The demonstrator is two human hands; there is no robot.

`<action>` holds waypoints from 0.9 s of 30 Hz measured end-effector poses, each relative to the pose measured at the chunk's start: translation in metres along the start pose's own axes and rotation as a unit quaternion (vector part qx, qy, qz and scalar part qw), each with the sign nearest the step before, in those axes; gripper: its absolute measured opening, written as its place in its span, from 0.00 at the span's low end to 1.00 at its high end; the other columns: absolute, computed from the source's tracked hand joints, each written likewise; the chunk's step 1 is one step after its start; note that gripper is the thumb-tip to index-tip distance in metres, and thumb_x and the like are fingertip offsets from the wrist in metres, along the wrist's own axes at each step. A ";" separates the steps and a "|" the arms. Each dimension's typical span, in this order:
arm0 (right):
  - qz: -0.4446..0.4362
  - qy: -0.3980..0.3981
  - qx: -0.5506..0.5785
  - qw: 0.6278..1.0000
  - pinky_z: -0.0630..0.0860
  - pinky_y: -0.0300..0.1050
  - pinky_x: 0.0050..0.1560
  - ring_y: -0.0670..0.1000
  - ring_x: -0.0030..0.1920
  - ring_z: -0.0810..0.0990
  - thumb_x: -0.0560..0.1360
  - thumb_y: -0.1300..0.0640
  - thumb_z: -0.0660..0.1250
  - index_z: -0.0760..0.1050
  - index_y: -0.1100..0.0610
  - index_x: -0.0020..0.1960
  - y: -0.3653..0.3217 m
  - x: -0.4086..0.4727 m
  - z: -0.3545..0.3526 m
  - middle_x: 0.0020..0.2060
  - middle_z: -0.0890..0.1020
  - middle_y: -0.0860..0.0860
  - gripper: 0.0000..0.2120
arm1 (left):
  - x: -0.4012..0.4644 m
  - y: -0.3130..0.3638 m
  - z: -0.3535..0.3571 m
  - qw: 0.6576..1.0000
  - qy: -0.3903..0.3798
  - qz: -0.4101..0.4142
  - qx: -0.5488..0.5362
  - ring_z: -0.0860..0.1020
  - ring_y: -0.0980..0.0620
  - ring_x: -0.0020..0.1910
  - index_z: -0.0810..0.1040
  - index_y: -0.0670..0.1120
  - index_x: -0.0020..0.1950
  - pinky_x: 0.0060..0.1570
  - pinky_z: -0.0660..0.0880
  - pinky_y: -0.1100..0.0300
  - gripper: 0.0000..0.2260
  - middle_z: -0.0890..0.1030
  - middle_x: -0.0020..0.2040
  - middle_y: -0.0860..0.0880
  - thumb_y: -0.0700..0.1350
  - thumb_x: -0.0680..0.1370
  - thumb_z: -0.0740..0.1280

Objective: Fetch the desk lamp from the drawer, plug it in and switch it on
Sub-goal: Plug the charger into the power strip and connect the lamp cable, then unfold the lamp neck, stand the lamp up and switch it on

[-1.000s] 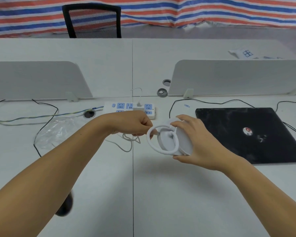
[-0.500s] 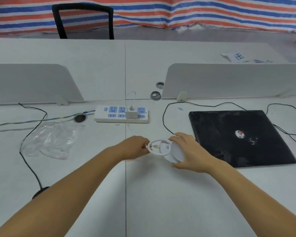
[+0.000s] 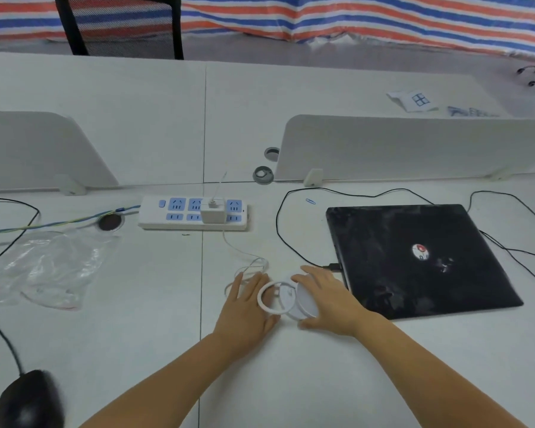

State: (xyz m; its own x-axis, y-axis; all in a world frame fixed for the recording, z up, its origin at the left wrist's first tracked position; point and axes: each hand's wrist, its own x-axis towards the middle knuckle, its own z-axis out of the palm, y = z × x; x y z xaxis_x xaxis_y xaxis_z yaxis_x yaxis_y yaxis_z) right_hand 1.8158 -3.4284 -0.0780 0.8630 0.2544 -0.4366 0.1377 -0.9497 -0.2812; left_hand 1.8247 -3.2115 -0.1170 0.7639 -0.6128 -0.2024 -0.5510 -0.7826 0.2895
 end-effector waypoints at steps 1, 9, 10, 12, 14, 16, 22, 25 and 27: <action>0.003 -0.005 -0.002 1.000 0.54 0.54 0.76 0.54 0.77 0.47 0.67 0.36 0.69 0.49 0.43 0.76 0.001 0.000 0.000 0.78 0.49 0.50 0.45 | 0.000 0.004 0.002 1.000 0.007 -0.002 -0.013 0.77 0.47 0.64 0.79 0.43 0.62 0.73 0.48 0.50 0.26 0.81 0.61 0.46 0.58 0.74 0.57; 0.062 0.017 0.010 0.998 0.65 0.51 0.70 0.56 0.74 0.55 0.72 0.36 0.63 0.48 0.42 0.76 -0.006 -0.002 0.001 0.75 0.56 0.53 0.39 | 0.028 0.024 0.011 0.996 -0.083 -0.015 -0.007 0.73 0.44 0.68 0.75 0.40 0.67 0.71 0.47 0.46 0.37 0.76 0.67 0.42 0.66 0.78 0.44; 0.064 0.016 0.014 0.998 0.65 0.51 0.69 0.56 0.74 0.55 0.72 0.36 0.63 0.48 0.42 0.76 -0.005 -0.001 0.000 0.74 0.57 0.53 0.39 | 0.032 0.024 0.010 0.996 -0.091 -0.014 0.001 0.74 0.44 0.68 0.75 0.40 0.67 0.71 0.46 0.45 0.37 0.76 0.67 0.42 0.67 0.75 0.47; 0.066 0.015 0.017 0.998 0.65 0.51 0.69 0.56 0.74 0.55 0.73 0.37 0.63 0.48 0.42 0.76 -0.005 0.000 -0.001 0.74 0.57 0.53 0.38 | 0.037 0.023 0.010 0.995 -0.094 -0.019 0.000 0.73 0.44 0.69 0.75 0.40 0.67 0.71 0.45 0.44 0.38 0.76 0.67 0.42 0.67 0.72 0.51; 0.063 0.016 0.015 0.998 0.64 0.51 0.70 0.56 0.74 0.55 0.73 0.38 0.63 0.49 0.43 0.76 -0.006 0.001 -0.002 0.74 0.57 0.54 0.37 | 0.039 0.021 0.018 0.998 -0.060 -0.024 -0.004 0.67 0.45 0.71 0.72 0.40 0.69 0.71 0.45 0.43 0.38 0.75 0.68 0.42 0.68 0.71 0.53; 0.063 0.018 0.015 0.998 0.64 0.51 0.71 0.57 0.73 0.57 0.73 0.39 0.63 0.50 0.43 0.76 -0.007 0.002 -0.003 0.74 0.58 0.54 0.37 | 0.041 0.024 0.021 0.998 -0.036 -0.036 -0.020 0.64 0.46 0.70 0.67 0.41 0.70 0.70 0.46 0.42 0.38 0.75 0.68 0.42 0.67 0.70 0.54; 0.065 0.067 0.065 0.993 0.64 0.50 0.70 0.56 0.69 0.58 0.70 0.47 0.68 0.60 0.44 0.73 -0.015 0.002 -0.034 0.70 0.61 0.52 0.34 | 0.046 0.039 0.013 0.996 -0.012 -0.081 -0.037 0.81 0.45 0.59 0.68 0.42 0.64 0.61 0.70 0.35 0.38 0.82 0.60 0.44 0.67 0.64 0.53; 0.048 0.087 0.070 0.993 0.64 0.51 0.70 0.56 0.70 0.56 0.69 0.49 0.69 0.61 0.44 0.73 -0.028 -0.004 -0.075 0.70 0.61 0.52 0.34 | 0.045 0.039 0.010 0.996 -0.015 -0.084 -0.024 0.68 0.45 0.72 0.62 0.38 0.73 0.71 0.51 0.39 0.46 0.66 0.74 0.44 0.68 0.65 0.46; 0.025 0.085 0.050 0.995 0.64 0.50 0.69 0.56 0.70 0.56 0.69 0.49 0.69 0.61 0.43 0.73 -0.039 -0.011 -0.105 0.70 0.61 0.51 0.34 | 0.045 0.038 0.009 0.994 -0.057 -0.086 -0.024 0.43 0.48 0.79 0.43 0.42 0.78 0.74 0.38 0.40 0.48 0.41 0.79 0.48 0.69 0.64 0.39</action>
State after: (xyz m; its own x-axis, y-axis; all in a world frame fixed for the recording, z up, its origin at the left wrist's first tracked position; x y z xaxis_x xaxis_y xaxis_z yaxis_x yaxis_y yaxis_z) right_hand 1.8521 -3.4135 0.0280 0.9383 0.1645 -0.3041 0.0505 -0.9354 -0.3501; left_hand 1.8351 -3.2703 -0.1237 0.8003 -0.4813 -0.3574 -0.3970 -0.8722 0.2857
